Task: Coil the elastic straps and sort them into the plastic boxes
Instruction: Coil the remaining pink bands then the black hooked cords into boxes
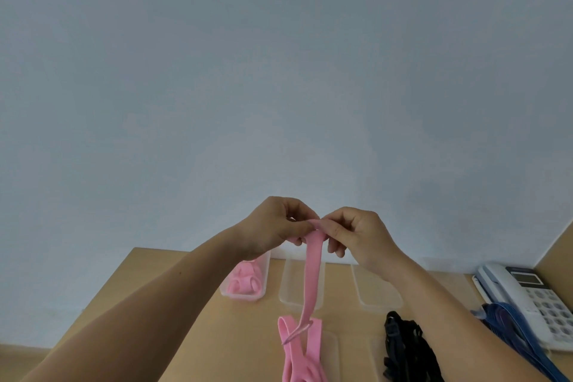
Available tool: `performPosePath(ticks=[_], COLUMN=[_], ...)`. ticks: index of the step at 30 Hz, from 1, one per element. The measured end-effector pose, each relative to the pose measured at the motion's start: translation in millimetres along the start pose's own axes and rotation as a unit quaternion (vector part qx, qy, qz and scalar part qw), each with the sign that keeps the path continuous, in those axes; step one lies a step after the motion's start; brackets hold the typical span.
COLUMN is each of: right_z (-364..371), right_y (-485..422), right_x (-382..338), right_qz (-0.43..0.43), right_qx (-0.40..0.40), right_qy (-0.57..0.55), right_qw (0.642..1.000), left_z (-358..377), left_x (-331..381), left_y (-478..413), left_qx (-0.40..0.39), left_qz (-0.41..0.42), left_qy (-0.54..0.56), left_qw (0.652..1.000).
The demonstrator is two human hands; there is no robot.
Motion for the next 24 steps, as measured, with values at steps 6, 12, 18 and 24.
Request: performPosePath(ticks=[6,12,18,24], right_z=[-2.7,-5.1,-4.0,-4.8], right_y=[-2.1,0.4,0.8,3.6], right_x=[-3.4,-7.0,-10.3,-8.6], right_qz=[-0.012,-0.043,-0.077,-0.062], right_qx=[0.031,0.032,0.042,0.026], right_qy=[-0.030,0.013,0.017,-0.003], right_qw=[0.999,0.998,0.996,0.998], left_z=[4.1,8.9,11.9,7.4], left_x=[-14.7,-16.0,-12.6,-15.8], left_y=[-3.3,1.7,1.5,0.9], left_qx=[-0.008,-0.059,-0.082,-0.043], left_qz=[-0.050,-0.069,-0.071,-0.066], left_qy=[0.041,0.058,0.145,0.133], left_qw=[0.998,0.994,0.983,0.988])
Point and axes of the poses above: each hand's wrist, its own y-axis away from the middle knuckle, its own z-axis out of the palm, x = y × z, the point moved 9 cm from there along -y, towards the middle knuckle, and after that the axes turned 10 degrees about -z, right-handed, at the moved point
